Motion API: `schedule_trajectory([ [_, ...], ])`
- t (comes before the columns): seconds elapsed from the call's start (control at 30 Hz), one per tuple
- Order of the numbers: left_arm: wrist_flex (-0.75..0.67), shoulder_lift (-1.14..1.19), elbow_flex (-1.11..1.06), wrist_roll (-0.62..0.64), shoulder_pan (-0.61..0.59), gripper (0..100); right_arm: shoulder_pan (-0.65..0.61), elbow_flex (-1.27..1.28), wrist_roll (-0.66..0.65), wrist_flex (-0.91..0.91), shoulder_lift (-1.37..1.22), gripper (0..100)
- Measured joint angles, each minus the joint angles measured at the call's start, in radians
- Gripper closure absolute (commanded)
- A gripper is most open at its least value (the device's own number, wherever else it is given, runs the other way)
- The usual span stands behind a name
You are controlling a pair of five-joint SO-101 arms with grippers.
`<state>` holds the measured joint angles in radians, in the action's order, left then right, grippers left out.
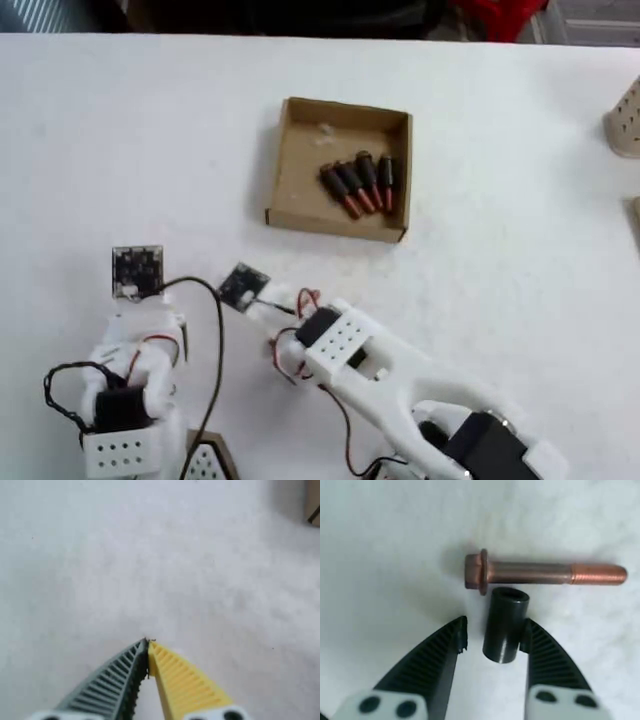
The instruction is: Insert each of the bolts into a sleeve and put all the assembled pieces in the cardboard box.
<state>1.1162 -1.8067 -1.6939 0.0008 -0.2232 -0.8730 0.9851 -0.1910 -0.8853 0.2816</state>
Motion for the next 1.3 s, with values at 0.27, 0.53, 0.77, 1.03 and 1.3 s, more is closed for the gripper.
schedule_trajectory([
  [0.27,0.000,0.000,0.000,0.000,0.000,98,0.003,-0.002,-0.008,0.002,-0.003,99.2],
  [0.53,0.000,0.000,0.000,0.000,0.000,98,0.018,-0.006,-0.008,-0.020,-0.005,98.2],
  [0.77,0.000,0.000,0.000,0.000,0.000,98,0.219,-0.115,-0.064,-0.322,0.078,98.1],
  [1.03,0.000,0.000,0.000,0.000,0.000,98,0.585,-0.091,-0.160,-0.347,0.222,98.1],
  [1.3,0.000,0.000,0.000,0.048,0.052,98,0.637,-0.014,-0.161,-0.262,0.287,98.1],
])
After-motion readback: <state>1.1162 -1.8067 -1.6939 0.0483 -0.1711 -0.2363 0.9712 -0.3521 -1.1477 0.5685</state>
